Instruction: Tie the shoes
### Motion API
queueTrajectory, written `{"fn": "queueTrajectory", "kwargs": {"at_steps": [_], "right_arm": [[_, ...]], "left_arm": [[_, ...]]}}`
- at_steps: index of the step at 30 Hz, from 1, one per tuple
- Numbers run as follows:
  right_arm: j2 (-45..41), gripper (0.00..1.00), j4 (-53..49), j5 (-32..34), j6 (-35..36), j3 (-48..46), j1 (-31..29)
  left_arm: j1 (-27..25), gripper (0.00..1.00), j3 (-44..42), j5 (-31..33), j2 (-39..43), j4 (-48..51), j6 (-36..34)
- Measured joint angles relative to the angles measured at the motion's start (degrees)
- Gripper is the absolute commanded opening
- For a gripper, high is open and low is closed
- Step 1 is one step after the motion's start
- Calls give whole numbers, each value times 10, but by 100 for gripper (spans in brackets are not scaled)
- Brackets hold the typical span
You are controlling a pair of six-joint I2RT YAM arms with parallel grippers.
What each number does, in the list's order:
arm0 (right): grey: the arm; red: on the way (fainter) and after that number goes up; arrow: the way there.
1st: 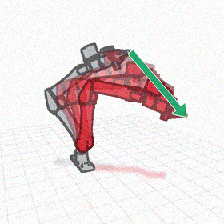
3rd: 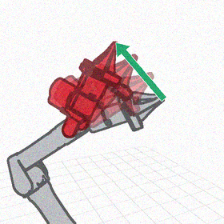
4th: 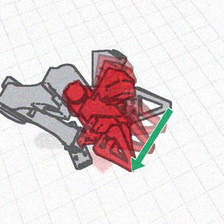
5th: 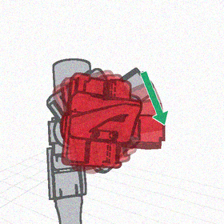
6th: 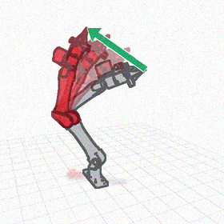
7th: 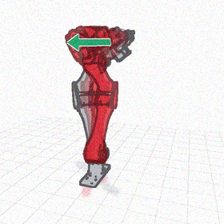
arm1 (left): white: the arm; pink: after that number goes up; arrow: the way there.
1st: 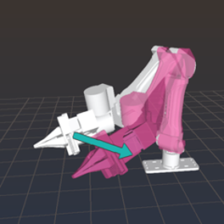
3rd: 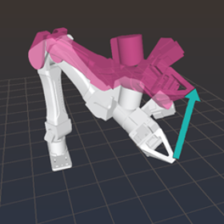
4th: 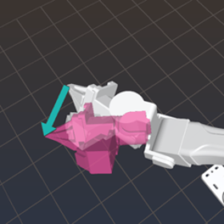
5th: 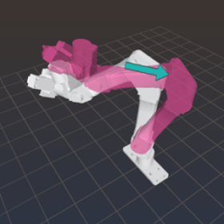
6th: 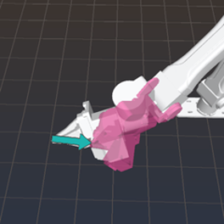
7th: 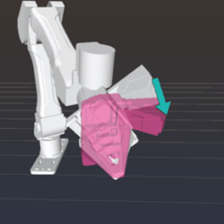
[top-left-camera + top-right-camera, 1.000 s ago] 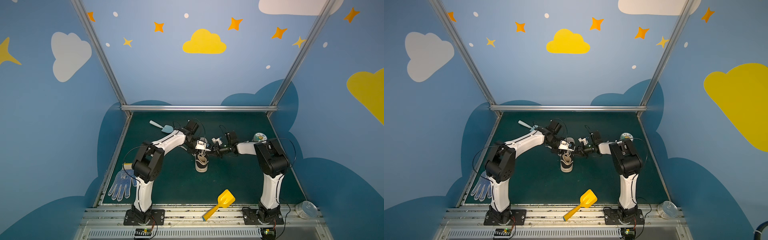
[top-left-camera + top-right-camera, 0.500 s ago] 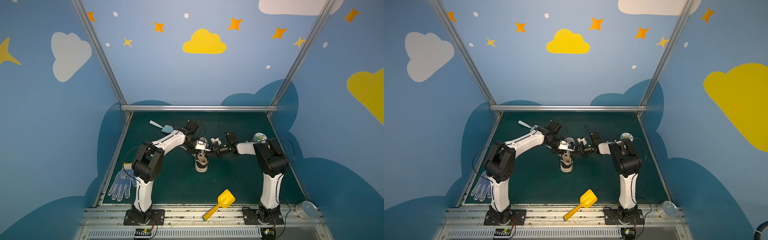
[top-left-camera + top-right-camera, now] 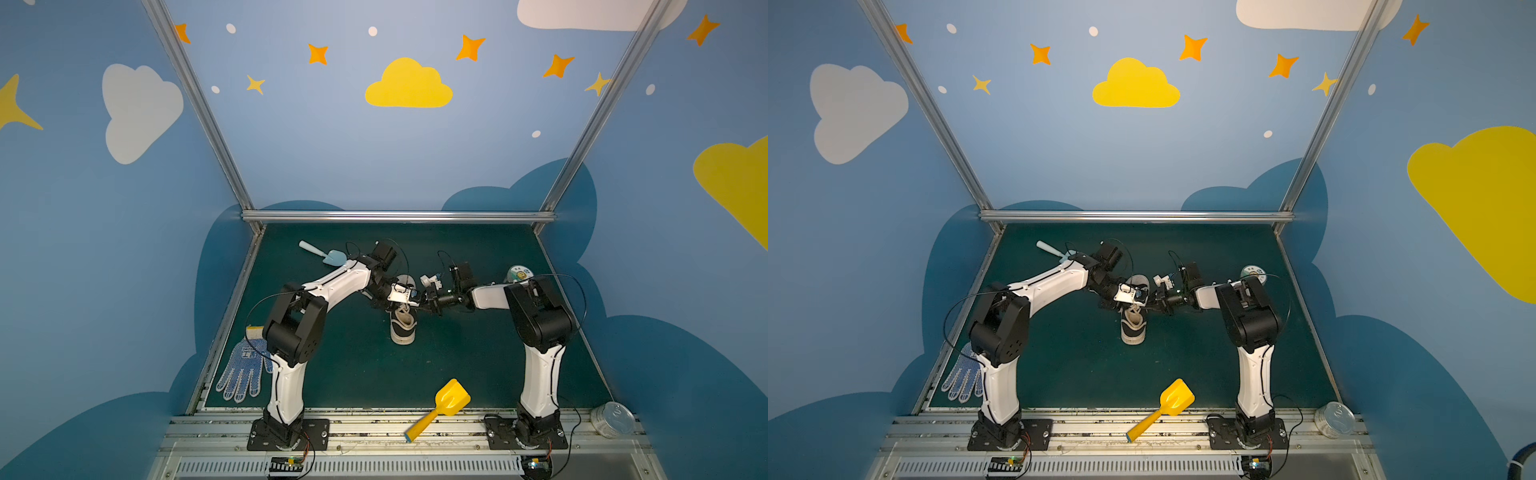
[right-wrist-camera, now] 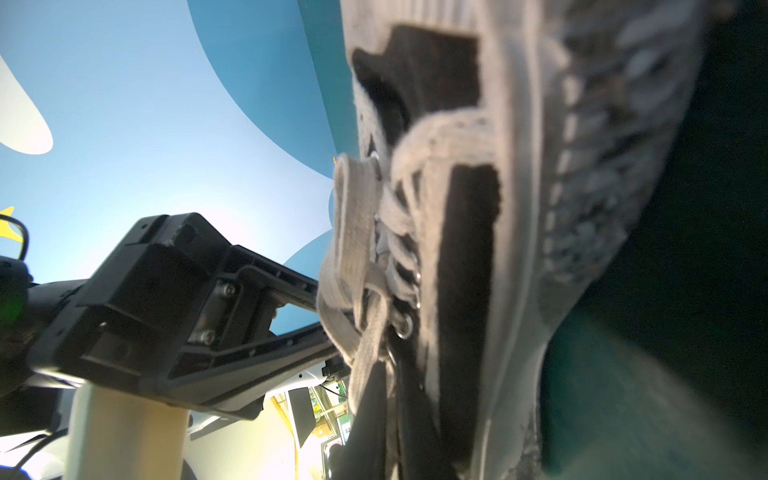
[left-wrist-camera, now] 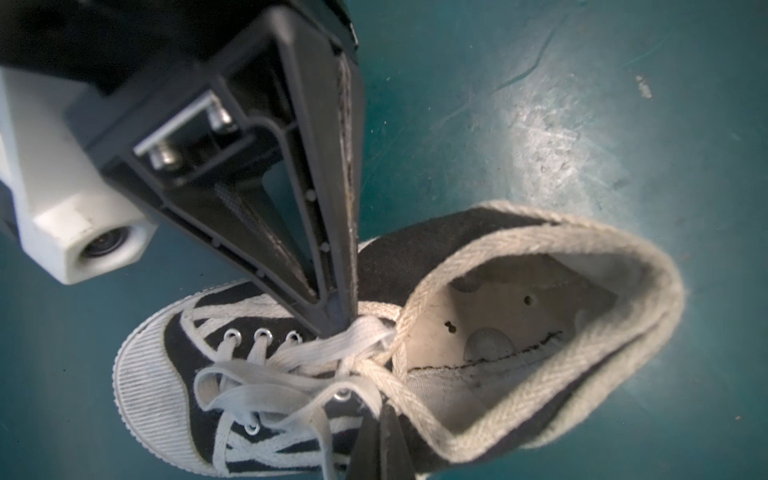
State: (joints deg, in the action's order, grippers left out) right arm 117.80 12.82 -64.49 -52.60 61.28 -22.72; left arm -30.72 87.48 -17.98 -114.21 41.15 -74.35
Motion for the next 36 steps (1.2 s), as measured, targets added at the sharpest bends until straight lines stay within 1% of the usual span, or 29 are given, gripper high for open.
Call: {"fn": "queueTrajectory", "kwargs": {"at_steps": [9,18,22,36], "right_arm": [[5,12,33,-11,-17,0,0],[8,14,26,-11,-14,5,0],[14,16,28,-13,-13,8,-1],[18,16,91,-32,-57,8,-7]], "left_arm": [[-3,3,0,-7,0,-8,15],[-3,3,0,-9,0,-17,27],[-3,3,0,-9,0,-17,28],[-3,3,0,-10,0,-22,37]]}}
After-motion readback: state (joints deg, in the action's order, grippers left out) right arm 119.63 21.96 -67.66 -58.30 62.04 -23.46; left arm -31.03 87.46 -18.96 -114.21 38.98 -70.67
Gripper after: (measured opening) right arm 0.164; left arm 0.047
